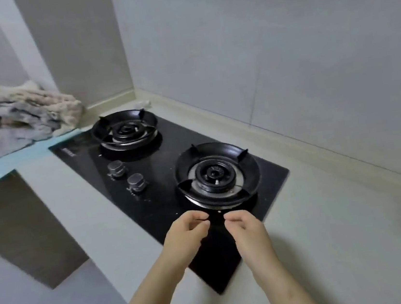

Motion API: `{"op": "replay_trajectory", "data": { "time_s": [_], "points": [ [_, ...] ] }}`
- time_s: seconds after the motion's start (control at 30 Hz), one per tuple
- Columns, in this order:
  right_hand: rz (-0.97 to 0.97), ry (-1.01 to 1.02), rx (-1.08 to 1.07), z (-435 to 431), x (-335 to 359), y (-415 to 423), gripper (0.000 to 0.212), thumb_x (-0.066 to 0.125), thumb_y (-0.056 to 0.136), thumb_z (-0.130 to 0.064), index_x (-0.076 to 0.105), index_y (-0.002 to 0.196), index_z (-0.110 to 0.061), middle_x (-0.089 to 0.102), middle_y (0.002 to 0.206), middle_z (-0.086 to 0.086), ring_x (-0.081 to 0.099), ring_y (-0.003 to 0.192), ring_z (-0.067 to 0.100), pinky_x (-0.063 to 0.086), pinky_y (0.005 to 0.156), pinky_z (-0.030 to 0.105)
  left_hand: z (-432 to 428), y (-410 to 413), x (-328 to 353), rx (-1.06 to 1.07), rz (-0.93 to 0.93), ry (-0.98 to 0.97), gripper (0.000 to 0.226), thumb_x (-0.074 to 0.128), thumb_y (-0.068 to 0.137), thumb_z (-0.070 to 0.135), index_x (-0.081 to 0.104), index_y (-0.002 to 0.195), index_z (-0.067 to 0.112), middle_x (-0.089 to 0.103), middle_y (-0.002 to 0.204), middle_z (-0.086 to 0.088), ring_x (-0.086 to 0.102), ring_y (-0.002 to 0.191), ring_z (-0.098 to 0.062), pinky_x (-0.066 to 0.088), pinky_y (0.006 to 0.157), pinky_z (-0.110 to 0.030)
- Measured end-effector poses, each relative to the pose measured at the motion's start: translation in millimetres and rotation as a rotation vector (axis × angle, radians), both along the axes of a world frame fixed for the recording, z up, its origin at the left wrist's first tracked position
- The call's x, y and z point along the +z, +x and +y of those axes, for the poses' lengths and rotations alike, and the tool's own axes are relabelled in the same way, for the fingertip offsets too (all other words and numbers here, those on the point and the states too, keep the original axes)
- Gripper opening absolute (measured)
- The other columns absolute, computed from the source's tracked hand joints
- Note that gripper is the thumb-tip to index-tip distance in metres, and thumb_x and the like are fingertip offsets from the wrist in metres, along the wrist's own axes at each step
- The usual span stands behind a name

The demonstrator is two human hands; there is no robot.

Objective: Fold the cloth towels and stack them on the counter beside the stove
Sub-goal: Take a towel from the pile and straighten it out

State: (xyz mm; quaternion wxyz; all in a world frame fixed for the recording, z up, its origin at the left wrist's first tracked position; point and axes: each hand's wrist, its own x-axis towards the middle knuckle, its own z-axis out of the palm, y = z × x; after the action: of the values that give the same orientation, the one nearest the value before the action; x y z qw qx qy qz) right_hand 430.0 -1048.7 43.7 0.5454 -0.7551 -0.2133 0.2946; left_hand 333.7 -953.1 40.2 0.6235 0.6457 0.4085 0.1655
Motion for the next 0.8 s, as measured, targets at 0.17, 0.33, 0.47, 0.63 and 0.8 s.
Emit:
{"op": "replay_trajectory", "data": {
  "time_s": [0.17,0.33,0.47,0.63,0.8],
  "points": [
    [0.047,-0.044,0.241,89,-7,-94,0.016,0.053,0.089,-0.014,0.063,0.089,-0.026,0.062,0.088,-0.005,0.057,0.083,0.007,0.043,0.075,0.021,68,-117,-1,0.263,-0.026,-0.033,0.011,0.055,0.092,0.018,0.062,0.099,0.023,0.066,0.095,0.001,0.063,0.091,-0.015,0.047,0.073,-0.024],
    [0.077,-0.026,0.376,192,-17,-205,0.015,0.054,0.089,-0.011,0.063,0.086,-0.022,0.063,0.085,-0.005,0.057,0.081,0.01,0.041,0.067,0.02,142,-237,-6,0.459,-0.014,-0.02,0.011,0.054,0.092,0.016,0.062,0.095,0.023,0.066,0.088,0.001,0.061,0.083,-0.013,0.045,0.068,-0.023],
    [0.095,-0.033,0.499,273,-14,-302,0.015,0.053,0.091,-0.013,0.062,0.085,-0.023,0.061,0.087,-0.005,0.056,0.088,0.013,0.042,0.067,0.021,206,-335,-7,0.564,0.012,-0.016,0.011,0.054,0.092,0.016,0.061,0.091,0.025,0.066,0.091,0.002,0.061,0.08,-0.009,0.043,0.066,-0.021],
    [0.093,-0.041,0.584,357,-8,-394,0.015,0.051,0.093,-0.015,0.062,0.09,-0.026,0.061,0.09,-0.006,0.057,0.088,0.01,0.047,0.074,0.022,282,-424,-2,0.649,0.07,0.028,0.012,0.05,0.094,0.017,0.059,0.098,0.024,0.063,0.095,0.003,0.058,0.081,-0.007,0.041,0.061,-0.018],
    [0.065,-0.041,0.634,429,-5,-438,0.016,0.051,0.094,-0.014,0.059,0.088,-0.027,0.061,0.093,-0.004,0.057,0.089,0.01,0.047,0.076,0.023,349,-470,1,0.694,0.073,0.037,0.012,0.051,0.093,0.016,0.059,0.1,0.02,0.063,0.093,0.0,0.057,0.079,-0.008,0.043,0.063,-0.018]
  ]
}}
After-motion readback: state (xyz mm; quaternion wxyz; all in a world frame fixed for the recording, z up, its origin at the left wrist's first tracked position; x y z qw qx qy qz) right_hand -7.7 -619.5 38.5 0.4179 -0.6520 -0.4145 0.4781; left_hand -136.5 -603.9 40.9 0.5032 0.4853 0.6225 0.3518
